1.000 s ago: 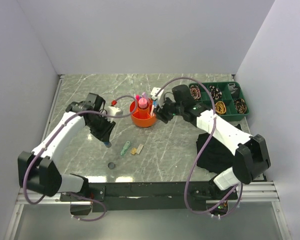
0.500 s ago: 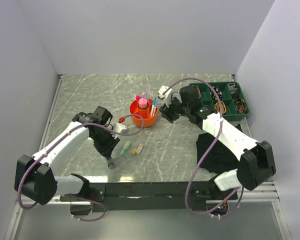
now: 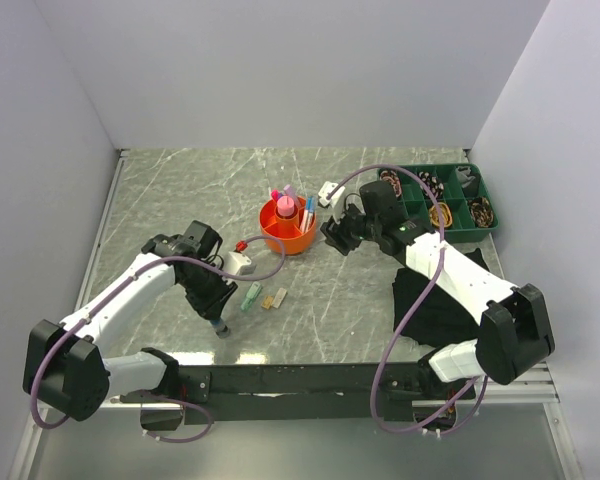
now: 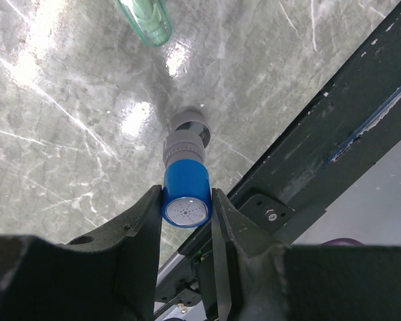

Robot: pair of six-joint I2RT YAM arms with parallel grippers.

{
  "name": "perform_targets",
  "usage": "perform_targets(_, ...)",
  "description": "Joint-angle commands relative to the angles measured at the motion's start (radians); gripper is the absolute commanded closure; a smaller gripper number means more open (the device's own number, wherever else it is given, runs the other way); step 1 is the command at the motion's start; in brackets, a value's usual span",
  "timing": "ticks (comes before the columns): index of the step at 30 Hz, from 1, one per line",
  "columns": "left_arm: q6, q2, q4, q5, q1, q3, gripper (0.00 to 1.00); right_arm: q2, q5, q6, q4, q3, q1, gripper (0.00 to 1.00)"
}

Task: Sort the stationery into containers
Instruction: Close the stationery at the center of the board.

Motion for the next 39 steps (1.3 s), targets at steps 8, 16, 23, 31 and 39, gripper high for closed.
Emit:
perform_targets(8,0.007,-0.020,0.007,0.037,0.002,-0.008,0.99,-0.031,-0.012,0.013,0.042,0.000,-0.002,0.40)
perform_targets(16,0.007,-0.011,0.010,0.027,-0.002,-0.022,0.99,-0.023,-0.013,0.017,0.052,-0.003,-0.003,0.40)
perform_targets(23,0.007,0.003,0.013,0.023,-0.010,-0.030,0.99,-0.021,-0.015,0.022,0.064,-0.015,-0.003,0.40)
perform_targets(31,-0.001,0.026,0.028,0.020,-0.027,-0.025,0.99,-0.023,-0.016,0.028,0.075,-0.026,-0.006,0.40)
perform_targets(39,-0.015,0.066,0.048,0.013,-0.041,-0.011,0.99,-0.035,-0.015,0.031,0.087,-0.049,-0.014,0.40)
